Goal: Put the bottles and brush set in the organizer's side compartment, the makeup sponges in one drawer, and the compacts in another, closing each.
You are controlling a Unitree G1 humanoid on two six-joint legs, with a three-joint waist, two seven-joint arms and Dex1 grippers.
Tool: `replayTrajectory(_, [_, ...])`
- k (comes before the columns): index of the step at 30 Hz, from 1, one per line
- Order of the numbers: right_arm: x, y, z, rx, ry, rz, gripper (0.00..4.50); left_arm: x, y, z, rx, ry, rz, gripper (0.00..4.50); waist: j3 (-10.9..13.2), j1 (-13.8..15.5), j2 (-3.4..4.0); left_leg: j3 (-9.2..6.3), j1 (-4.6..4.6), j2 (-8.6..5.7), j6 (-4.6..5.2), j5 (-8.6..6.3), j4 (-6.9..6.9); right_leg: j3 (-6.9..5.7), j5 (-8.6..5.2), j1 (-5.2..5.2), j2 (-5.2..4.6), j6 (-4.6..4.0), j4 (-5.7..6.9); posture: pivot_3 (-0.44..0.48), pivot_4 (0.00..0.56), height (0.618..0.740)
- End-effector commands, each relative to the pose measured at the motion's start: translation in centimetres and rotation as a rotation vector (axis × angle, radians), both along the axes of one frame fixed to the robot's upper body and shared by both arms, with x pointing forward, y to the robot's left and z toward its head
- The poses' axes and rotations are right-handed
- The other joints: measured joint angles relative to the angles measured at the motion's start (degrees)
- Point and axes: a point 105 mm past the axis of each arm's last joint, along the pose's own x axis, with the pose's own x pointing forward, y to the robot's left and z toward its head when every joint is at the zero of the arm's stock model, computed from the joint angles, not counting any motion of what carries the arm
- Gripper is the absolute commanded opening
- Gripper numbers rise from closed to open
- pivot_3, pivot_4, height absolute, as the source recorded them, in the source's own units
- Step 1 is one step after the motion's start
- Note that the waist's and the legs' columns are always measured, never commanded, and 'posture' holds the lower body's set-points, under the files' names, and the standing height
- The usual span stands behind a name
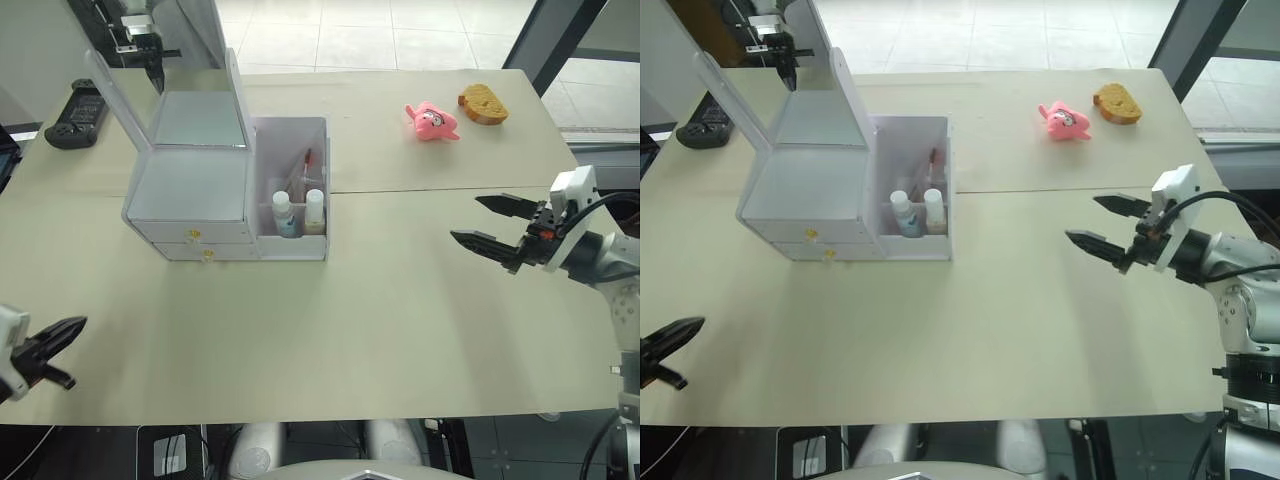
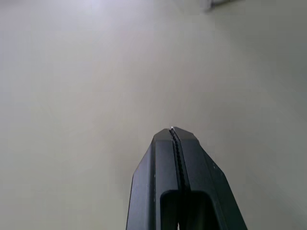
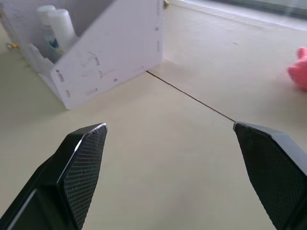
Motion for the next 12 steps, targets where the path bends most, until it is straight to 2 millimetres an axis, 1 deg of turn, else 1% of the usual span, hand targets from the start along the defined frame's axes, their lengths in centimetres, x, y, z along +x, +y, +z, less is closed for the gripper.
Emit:
replayTrajectory(1, [-0.1,-1.3,0.5,-0.008,-0.077,-0.034,4.5,0.2,2.5,2.5,0.068,-0.085,0.067,0.2,0.0,0.13,0.0,0.0,0.01,0.0,0.0,0.0,0.0,0.0,0.0,0.03,0.0,0.0,0.0,0.0,0.15,0.74])
replayTrajectory(4, [-0.3,-2.2,-0.4,-0.007,-0.07,-0.064,4.5,0.7,3.0,2.8,0.035,-0.105,0.096,0.2,0.0,0.37,0.0,-0.02,0.33,0.0,0.01,-0.01,0.01,-0.06,-0.01,0.51,-0.01,0.01,-0.17,0.0,0.15,0.74])
replayTrajectory(6, [-0.4,-2.6,-0.8,-0.005,-0.08,-0.093,4.5,1.4,2.8,3.4,0.023,-0.151,0.106,0.2,0.01,0.29,0.01,-0.02,0.47,0.0,0.04,-0.04,0.0,-0.06,-0.01,0.69,-0.02,0.02,-0.28,0.0,0.15,0.74])
replayTrajectory(8, [-0.3,-3.2,-0.8,-0.021,-0.103,-0.135,4.5,2.2,2.1,3.8,0.021,-0.174,0.1,0.2,0.01,0.16,0.01,-0.03,0.5,0.0,0.06,-0.05,-0.01,-0.08,-0.01,0.71,-0.02,0.02,-0.28,0.0,0.15,0.74])
replayTrajectory(10, [-0.3,-3.5,-1.1,-0.013,-0.075,-0.136,4.5,2.8,1.0,3.8,0.023,-0.167,0.063,0.2,0.0,-0.16,0.0,-0.03,0.53,0.0,0.06,-0.05,-0.01,-0.05,-0.01,0.71,-0.02,0.02,-0.25,0.0,0.15,0.74])
replayTrajectory(12, [-0.3,-3.7,-1.1,-0.02,-0.075,-0.139,4.5,3.4,0.1,4.3,-0.007,-0.186,0.049,0.2,0.0,-0.25,0.01,-0.03,0.56,0.01,0.06,-0.05,-0.02,-0.05,-0.01,0.72,-0.02,0.02,-0.24,0.0,0.15,0.74])
